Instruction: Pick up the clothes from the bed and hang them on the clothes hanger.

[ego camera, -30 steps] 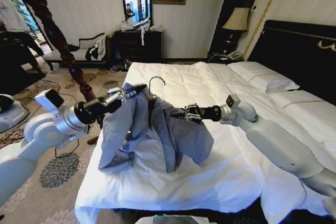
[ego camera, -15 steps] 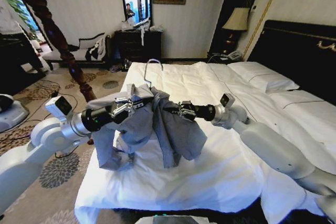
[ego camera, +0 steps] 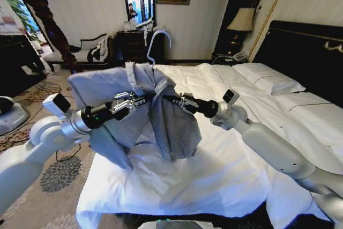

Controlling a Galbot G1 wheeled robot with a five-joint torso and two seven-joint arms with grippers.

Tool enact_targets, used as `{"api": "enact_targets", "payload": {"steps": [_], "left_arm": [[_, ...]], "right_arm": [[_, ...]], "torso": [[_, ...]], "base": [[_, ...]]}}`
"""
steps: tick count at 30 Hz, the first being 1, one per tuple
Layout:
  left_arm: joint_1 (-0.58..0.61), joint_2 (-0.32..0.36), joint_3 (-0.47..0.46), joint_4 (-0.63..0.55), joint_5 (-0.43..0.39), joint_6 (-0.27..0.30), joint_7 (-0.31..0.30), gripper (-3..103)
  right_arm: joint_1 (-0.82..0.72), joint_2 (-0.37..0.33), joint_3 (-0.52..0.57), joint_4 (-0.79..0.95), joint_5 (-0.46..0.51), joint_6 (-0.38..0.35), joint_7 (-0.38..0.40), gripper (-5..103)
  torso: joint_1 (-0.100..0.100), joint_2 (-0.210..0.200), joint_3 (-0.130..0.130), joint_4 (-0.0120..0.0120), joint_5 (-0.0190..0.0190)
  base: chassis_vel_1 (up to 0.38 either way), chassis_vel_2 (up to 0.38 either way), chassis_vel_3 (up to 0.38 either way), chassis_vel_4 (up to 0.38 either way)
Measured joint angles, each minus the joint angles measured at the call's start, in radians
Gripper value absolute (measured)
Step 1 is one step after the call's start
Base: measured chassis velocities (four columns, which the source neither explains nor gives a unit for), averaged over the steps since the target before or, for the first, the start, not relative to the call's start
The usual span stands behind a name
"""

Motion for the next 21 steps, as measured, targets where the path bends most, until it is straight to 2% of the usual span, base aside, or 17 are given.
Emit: {"api": "enact_targets", "payload": {"steps": [3, 4, 7, 8, 9, 11, 12, 14, 16, 18, 21], "left_arm": [[0.02, -0.001, -0.01, 0.003, 0.025, -0.011, 0.027, 46], [0.031, -0.001, -0.016, 0.007, 0.037, -0.019, 0.048, 52], [0.054, -0.001, -0.029, 0.034, 0.059, -0.026, 0.138, 68], [0.056, 0.001, -0.034, 0.048, 0.062, -0.019, 0.183, 68], [0.056, 0.001, -0.034, 0.048, 0.062, -0.019, 0.183, 68], [0.049, 0.004, -0.048, 0.086, 0.058, 0.0, 0.274, 79], [0.049, 0.004, -0.048, 0.086, 0.058, 0.0, 0.274, 79], [0.035, 0.006, -0.062, 0.104, 0.04, 0.007, 0.325, 89], [0.012, 0.008, -0.079, 0.117, 0.012, 0.012, 0.363, 98], [0.001, 0.01, -0.083, 0.12, 0.004, 0.012, 0.368, 98], [-0.072, 0.042, -0.106, 0.149, -0.043, 0.013, 0.374, 100]], "right_arm": [[-0.006, -0.002, 0.005, 0.003, 0.026, 0.005, 0.006, 16], [-0.009, -0.004, 0.008, 0.003, 0.035, 0.009, 0.009, 16], [-0.029, -0.017, 0.02, 0.003, 0.099, 0.027, 0.026, 16], [-0.034, -0.022, 0.026, 0.003, 0.114, 0.033, 0.028, 16], [-0.034, -0.022, 0.026, 0.003, 0.114, 0.033, 0.028, 16], [-0.049, -0.041, 0.041, 0.0, 0.138, 0.048, 0.03, 16], [-0.049, -0.041, 0.041, 0.0, 0.138, 0.048, 0.03, 16], [-0.062, -0.053, 0.051, -0.007, 0.143, 0.06, 0.031, 16], [-0.079, -0.064, 0.058, -0.02, 0.127, 0.069, 0.029, 16], [-0.084, -0.068, 0.06, -0.026, 0.112, 0.07, 0.024, 16], [-0.107, -0.09, 0.066, -0.062, 0.002, 0.07, -0.053, 16]], "torso": [[0.0, 0.0, 0.0, 0.0, 0.0], [0.0, 0.0, 0.0, 0.0, 0.0], [0.0, 0.0, 0.0, 0.0, 0.0], [0.0, 0.0, 0.0, 0.0, 0.0001], [0.0, 0.0, 0.0, 0.0, 0.0001], [0.0, 0.0, 0.0, -0.0002, 0.0], [0.0, 0.0, 0.0, -0.0002, 0.0], [0.0, 0.0, 0.0, 0.0, 0.0], [0.0, 0.0, 0.0, 0.0001, 0.0001], [0.0, 0.0, 0.0, 0.0001, 0.0001], [0.0, 0.0, 0.0, -0.0003, 0.0002]], "base": [[0.0, 0.0, 0.0, 0.0], [0.0, 0.0, 0.0, 0.0], [0.0, 0.0, 0.0, 0.0], [0.0, 0.0, 0.0, 0.0], [0.0, 0.0, 0.0, 0.0], [0.0, 0.0, 0.0, 0.0], [0.0, 0.0, 0.0, 0.0], [0.0, 0.0, 0.0, 0.0], [0.0, 0.0, 0.0, 0.0], [0.0, 0.0, 0.0, 0.0], [0.0, 0.0, 0.0, 0.0]]}}
